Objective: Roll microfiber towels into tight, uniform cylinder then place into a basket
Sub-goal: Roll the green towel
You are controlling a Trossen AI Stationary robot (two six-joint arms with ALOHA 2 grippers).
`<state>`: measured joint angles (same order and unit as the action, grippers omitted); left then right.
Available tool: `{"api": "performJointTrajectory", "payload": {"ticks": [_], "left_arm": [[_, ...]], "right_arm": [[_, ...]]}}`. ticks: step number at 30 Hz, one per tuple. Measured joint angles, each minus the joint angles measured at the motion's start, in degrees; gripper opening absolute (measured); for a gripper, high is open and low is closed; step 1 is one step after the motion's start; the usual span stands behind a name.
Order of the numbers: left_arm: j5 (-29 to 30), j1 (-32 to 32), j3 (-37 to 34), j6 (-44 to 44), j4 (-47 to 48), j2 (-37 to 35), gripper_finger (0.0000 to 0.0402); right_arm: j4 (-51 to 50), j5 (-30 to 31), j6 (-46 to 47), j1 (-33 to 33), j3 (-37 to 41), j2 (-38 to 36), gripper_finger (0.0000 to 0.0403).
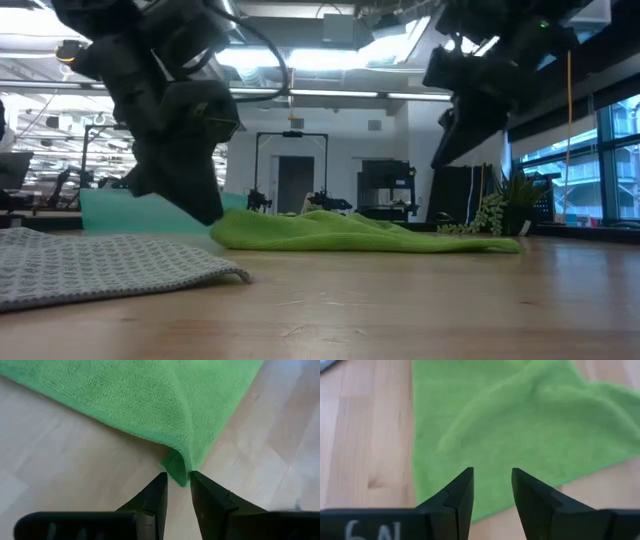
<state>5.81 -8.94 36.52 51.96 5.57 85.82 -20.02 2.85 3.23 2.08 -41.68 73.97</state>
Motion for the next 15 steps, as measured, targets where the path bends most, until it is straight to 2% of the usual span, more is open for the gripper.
{"api": "performJointTrajectory", "payload": {"ticks": [6, 15], "left_arm": [[-0.5, -0.9, -2.8, -1.6, -5.8, 0.0, 0.0081], [1.5, -3.0, -3.0, -7.6, -6.8, 0.0, 0.0081]], "right_arm": [[0.1, 0.0, 4.5, -1.6, 2.6, 0.1, 0.0136], [-2.3, -4.7, 13.4, -3.0, 7.5, 0.1, 0.0136]]}}
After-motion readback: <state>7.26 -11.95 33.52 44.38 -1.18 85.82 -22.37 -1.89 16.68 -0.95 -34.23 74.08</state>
